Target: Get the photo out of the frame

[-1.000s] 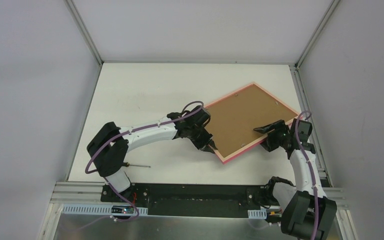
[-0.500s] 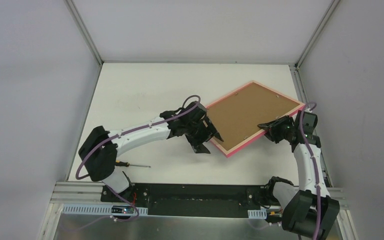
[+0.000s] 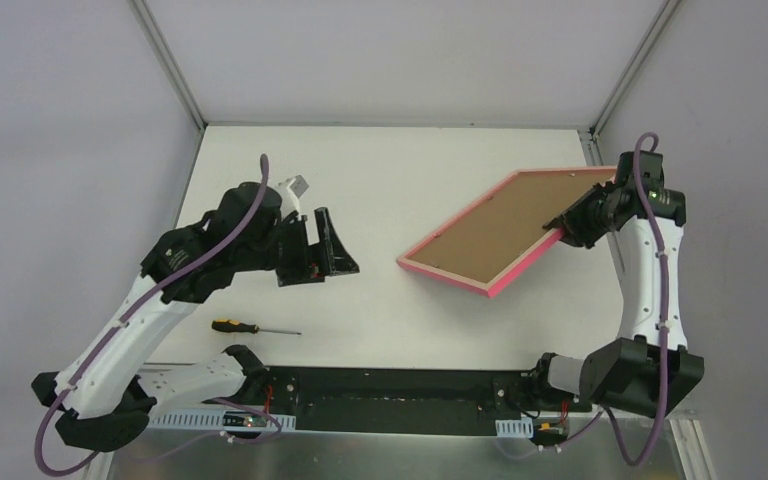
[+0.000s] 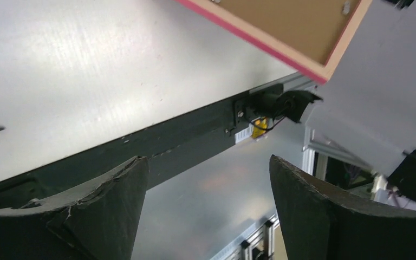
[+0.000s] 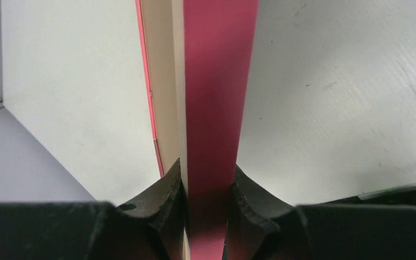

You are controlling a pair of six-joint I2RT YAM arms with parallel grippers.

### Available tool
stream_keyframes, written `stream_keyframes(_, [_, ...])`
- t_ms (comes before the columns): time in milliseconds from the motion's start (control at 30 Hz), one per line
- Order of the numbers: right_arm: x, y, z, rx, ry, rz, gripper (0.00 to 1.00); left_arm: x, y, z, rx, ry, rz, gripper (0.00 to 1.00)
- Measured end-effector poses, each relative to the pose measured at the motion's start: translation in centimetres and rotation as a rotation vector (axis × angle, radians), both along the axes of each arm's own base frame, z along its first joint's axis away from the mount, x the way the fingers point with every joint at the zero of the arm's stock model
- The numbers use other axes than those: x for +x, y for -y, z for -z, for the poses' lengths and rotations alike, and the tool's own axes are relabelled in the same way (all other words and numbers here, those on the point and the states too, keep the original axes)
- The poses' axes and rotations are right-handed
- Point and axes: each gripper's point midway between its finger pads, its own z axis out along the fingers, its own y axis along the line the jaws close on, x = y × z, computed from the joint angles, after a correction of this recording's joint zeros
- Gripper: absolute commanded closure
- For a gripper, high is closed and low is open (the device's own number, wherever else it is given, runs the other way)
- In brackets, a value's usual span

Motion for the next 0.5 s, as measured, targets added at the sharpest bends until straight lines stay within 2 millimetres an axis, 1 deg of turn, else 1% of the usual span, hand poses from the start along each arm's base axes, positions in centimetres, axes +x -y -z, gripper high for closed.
stream_keyframes(67, [0.2, 0.5, -1.0, -0.037, -0.035, -0.013, 1.0, -1.2, -1.5, -0.3, 0.027, 0.028, 0.021, 0.18])
stream_keyframes(100, [0.2, 0.8, -1.4, -0.054, -0.05, -0.016, 1.0, -1.7, -2.2, -0.2, 0.047, 0.034, 0.03, 0.18])
stream_keyframes(267, [0.4, 1.3, -3.1, -0.16, -0.101, -0.052, 1.0, -2.4, -3.9, 1.7, 0.172, 0.02, 0.067, 0.19])
stream_keyframes(333, [0.5, 1.2, -3.6, -0.211, -0.107, -0.07, 1.0, -2.3, -4.1, 2.0, 0.215, 0.013, 0.088, 0.19])
stream_keyframes(400, [0.6, 1.2, -4.0, -0.284, -0.108, -0.097, 1.0, -1.9, -3.9, 2.1, 0.243, 0.014, 0.109, 0.18])
stream_keyframes(500, [1.2, 1.5, -4.9, -0.4, -0.085, -0.133, 1.0, -1.4, -3.6, 2.1, 0.269, 0.018, 0.134, 0.19])
